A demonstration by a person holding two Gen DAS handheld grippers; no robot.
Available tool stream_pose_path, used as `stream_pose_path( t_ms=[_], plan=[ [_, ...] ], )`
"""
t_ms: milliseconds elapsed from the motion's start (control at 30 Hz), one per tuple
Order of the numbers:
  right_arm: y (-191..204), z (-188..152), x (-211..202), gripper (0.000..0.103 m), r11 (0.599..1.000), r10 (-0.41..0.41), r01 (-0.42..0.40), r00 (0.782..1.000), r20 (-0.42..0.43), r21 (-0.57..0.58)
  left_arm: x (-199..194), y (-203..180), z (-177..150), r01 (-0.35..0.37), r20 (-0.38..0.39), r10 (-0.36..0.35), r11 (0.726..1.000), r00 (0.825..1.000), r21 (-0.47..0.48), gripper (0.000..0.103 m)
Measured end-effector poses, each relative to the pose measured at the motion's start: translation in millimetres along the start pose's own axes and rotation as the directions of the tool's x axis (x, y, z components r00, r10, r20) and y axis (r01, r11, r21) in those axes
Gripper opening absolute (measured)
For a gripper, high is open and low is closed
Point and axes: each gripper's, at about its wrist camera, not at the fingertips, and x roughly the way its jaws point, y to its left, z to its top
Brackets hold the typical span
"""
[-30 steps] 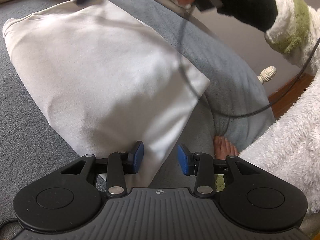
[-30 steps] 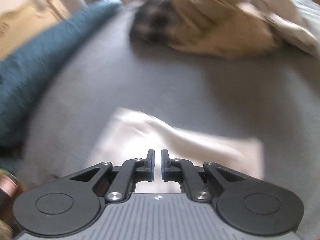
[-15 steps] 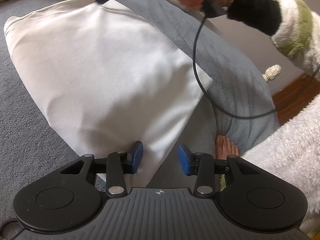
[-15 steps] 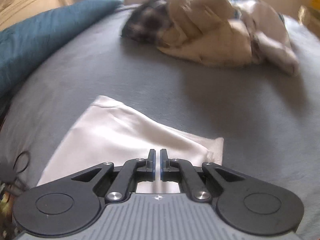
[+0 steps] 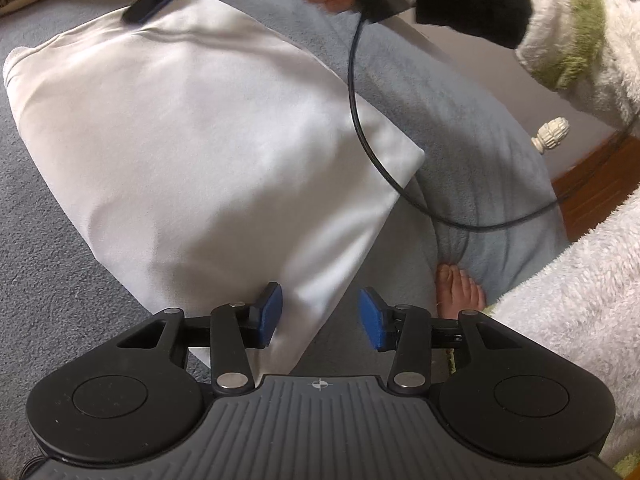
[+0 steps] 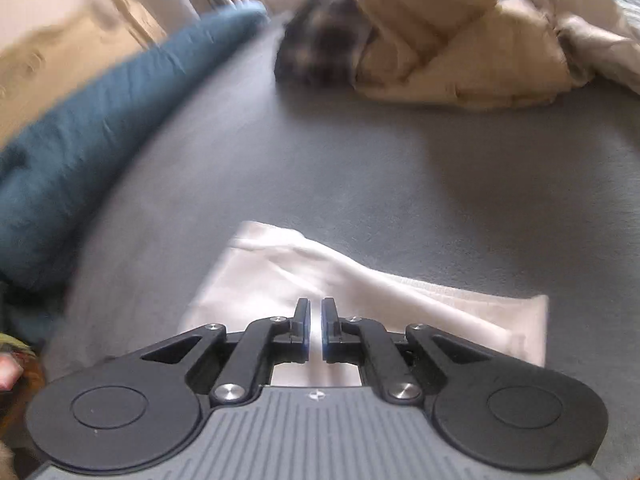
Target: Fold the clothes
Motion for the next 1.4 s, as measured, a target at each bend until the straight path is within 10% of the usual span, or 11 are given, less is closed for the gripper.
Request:
stream_pose_path(
  t_ms=[200, 467, 567, 667, 833, 967, 1100, 1400],
  plan=[
    [-37, 23, -2, 0.002, 0.966, -0.195, 0.175, 0.977, 0.09, 0.189, 0, -4, -1, -0.016, 0.006, 0.015, 1.0, 1.0, 0.023, 0.043],
    [-13, -18, -47, 0.009, 0.997, 0.079, -0.079, 0.997, 0.019, 0.021, 0, 4, -1, 0.02, 0.012, -0.02, 1.0, 1.0, 0.009, 0.045],
    [-38, -40, -52, 0.004, 0.992, -0.085, 0.082, 0.996, 0.03, 0.092, -1, 6, -4, 0.032, 0.017, -0.032, 0.999, 0.999, 0.005, 0.045],
    [-67, -50, -90, 0.009, 0.93, -0.265, 0.189, 0.939, 0.22, 0.315, -6, 6, -2, 0.032, 0.008, -0.032, 0.999, 0.999, -0.004, 0.046],
    [-7, -68, -115, 0.009, 0.995, -0.1, 0.099, 0.967, 0.235, 0.017, -5, 5, 3, 0.031, -0.001, -0.031, 0.999, 1.0, -0.031, 0.046],
    [44, -114, -110, 0.008, 0.943, -0.094, 0.123, 0.99, 0.106, -0.31, -3, 4, 6, 0.027, -0.02, -0.028, 0.999, 0.999, -0.034, 0.046],
    [14, -141, -124, 0.009, 0.897, -0.378, 0.406, 0.91, 0.17, -0.178, -4, 1, 9, 0.021, -0.035, -0.022, 0.999, 0.999, -0.031, 0.046],
    [62, -170, -141, 0.009, 0.966, -0.142, 0.198, 0.944, 0.298, -0.167, -18, -6, 17, 0.037, -0.087, -0.038, 0.999, 0.995, -0.015, 0.046]
  ],
)
